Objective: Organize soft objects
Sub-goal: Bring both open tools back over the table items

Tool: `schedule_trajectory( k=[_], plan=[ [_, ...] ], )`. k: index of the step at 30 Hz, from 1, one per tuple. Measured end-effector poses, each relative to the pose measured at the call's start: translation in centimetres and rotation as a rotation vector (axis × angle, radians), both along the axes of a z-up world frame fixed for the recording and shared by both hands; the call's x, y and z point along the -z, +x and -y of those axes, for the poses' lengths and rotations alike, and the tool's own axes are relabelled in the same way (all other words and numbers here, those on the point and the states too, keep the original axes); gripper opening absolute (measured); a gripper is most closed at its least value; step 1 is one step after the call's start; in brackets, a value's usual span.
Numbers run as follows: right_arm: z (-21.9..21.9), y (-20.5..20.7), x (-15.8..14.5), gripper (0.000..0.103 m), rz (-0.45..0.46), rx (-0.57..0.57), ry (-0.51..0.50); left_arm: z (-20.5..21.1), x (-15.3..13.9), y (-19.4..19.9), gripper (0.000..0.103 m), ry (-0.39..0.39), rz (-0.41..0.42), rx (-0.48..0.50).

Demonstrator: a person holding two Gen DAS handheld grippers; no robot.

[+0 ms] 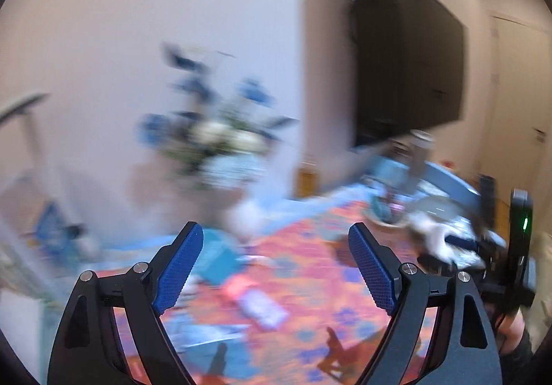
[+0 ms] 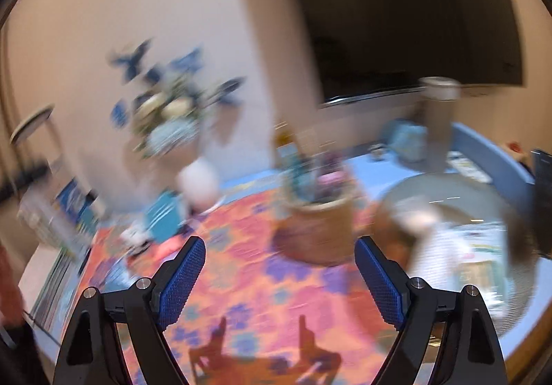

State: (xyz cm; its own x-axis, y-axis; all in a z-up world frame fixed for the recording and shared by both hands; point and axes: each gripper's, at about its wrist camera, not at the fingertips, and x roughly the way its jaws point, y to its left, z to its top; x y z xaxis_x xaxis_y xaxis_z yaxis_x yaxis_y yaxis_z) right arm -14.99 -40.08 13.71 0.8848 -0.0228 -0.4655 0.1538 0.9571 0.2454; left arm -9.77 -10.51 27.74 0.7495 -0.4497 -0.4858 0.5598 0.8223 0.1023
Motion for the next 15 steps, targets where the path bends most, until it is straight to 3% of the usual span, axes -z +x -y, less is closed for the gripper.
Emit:
schedule_trajectory(
  k=[3,7,15],
  plan=[
    [-4.5,2.2,0.9,0.087,-0.027,-0.113,0.005,-4.9,-1.3,-0.2,0.086,-0.014,0.022,-0.082],
    [-9.4,5.1,2.2,0.087,-0.065,-0.237,0.035,-9.2,1.0,0.5,0.09,0.003,-0.027,-0.158],
    [-14.7,10.3,6.4,0.087,-0.154,-0.257,0.001,-11.5,14.3,4.4,0.09,-0.063,-0.283,-0.168]
  ],
)
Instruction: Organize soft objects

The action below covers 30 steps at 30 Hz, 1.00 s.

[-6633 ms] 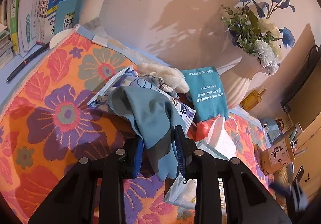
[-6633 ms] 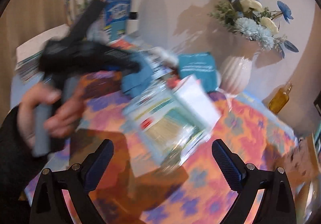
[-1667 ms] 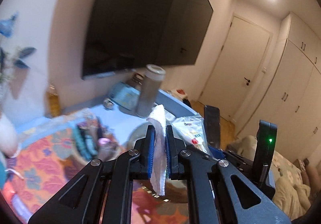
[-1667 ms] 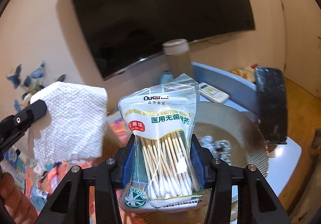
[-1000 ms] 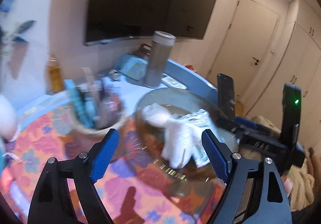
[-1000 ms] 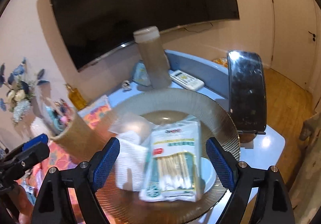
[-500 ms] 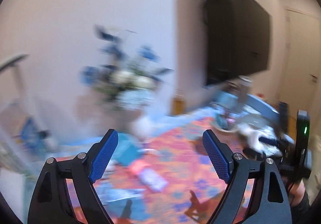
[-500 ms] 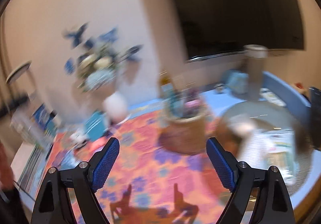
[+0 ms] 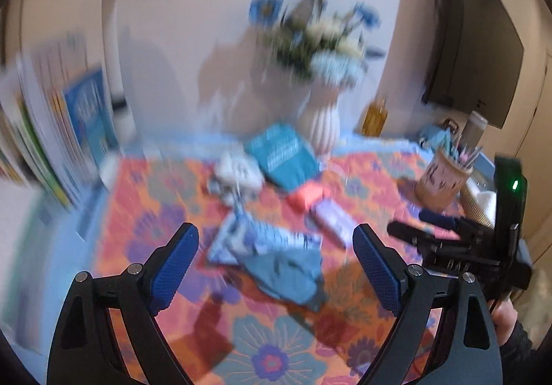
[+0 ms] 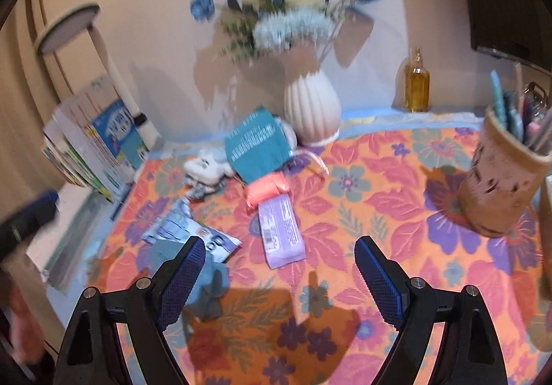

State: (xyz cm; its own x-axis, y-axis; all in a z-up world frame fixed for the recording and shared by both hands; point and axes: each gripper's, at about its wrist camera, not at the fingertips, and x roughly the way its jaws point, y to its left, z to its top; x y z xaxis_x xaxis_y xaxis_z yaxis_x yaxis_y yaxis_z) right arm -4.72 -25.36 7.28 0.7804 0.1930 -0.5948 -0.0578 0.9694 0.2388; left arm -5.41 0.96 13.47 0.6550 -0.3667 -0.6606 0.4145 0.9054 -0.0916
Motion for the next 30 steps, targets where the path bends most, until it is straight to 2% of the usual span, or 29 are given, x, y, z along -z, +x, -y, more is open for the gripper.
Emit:
schedule_trajectory(
  k=[3,5,8,12,19,23,25,26,27,30],
  plan=[
    [-0.3,1.4,2.0,0.087,-0.038,0.025,-0.057,-0.1,4.8,0.4,0.09,-0.032,-0.079,-0.002],
    [-0.4,2.4,3.4,0.087,-0.066,0.026,-0.089,-0.3,6.9,0.6,0.09,-0.064,-0.126,0.005],
    [-0.3,3.5,5.0,0.087,-0.109,0.032,-0.109,0.2,8.7,1.3,0.09,-0.037,-0.149,-0.031],
    [-0.8,4.9,6.4,0.087,-0.149,0.025,-0.103,1.4,9.8,2.0,0.09,0.003,-0.139,-0.055],
    [-2.0,5.7,7.2,0.087,-0.188,0.04,-0.194,2.3,11.0,2.3,0.091,0.088,-0.122,-0.13],
    [-2.6,5.6,7.3,0.089,-0.185,0.03,-0.224,1.8,11.1,2.8,0.092,0.07,-0.136,-0.136],
    [-2.7,5.5,7.4,0.093,-0.188,0.029,-0.229,1.4,11.3,3.1,0.097,0.058,-0.158,-0.147],
    [-2.6,5.6,7.5,0.1,-0.195,0.028,-0.231,1.4,11.4,3.4,0.098,0.054,-0.167,-0.153],
    [-2.6,5.7,7.6,0.103,-0.207,0.027,-0.234,1.2,11.5,3.5,0.099,0.049,-0.176,-0.157],
    [-2.9,5.9,7.9,0.103,-0.217,0.032,-0.263,1.0,11.6,3.5,0.099,0.036,-0.185,-0.164]
  ],
)
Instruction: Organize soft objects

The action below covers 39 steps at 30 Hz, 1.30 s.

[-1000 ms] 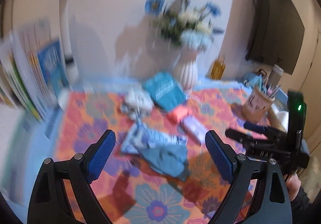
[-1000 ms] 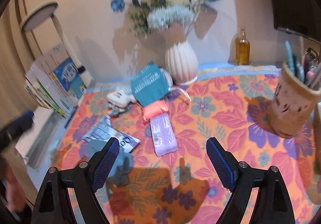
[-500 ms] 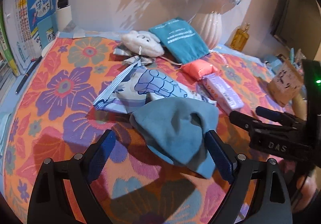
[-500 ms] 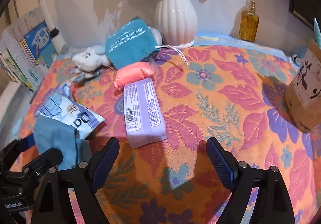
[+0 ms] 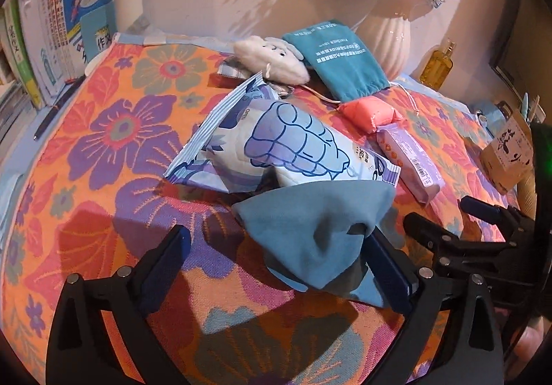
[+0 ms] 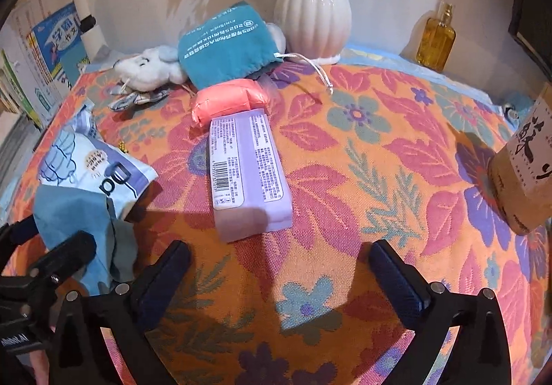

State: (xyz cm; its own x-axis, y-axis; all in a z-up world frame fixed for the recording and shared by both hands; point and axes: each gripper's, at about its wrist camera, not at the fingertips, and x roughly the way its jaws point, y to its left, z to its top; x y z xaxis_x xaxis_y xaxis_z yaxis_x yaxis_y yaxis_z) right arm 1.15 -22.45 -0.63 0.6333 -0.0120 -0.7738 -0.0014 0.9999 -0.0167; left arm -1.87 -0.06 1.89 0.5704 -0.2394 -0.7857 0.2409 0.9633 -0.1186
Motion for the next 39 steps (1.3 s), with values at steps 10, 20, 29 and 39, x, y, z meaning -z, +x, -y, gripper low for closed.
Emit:
schedule_trajectory(
  k=[10,20,29,39],
  plan=[
    [-0.04,-0.42,0.2,0.103,0.048,-0.015,0.007,0.22,0.12,-0.05,0.099,0.013,-0.003,0.011],
    [0.09,-0.29,0.19,0.103,0.048,-0.016,0.007,0.32,0.33,0.15,0.103,0.039,-0.005,-0.005],
    [0.07,-0.29,0.19,0.103,0.048,-0.015,0.007,0.47,0.41,0.14,0.103,0.048,-0.004,-0.004],
    [0.07,-0.3,0.21,0.103,0.048,-0.016,0.007,0.4,0.45,0.13,0.103,0.048,-0.003,-0.004]
  ],
)
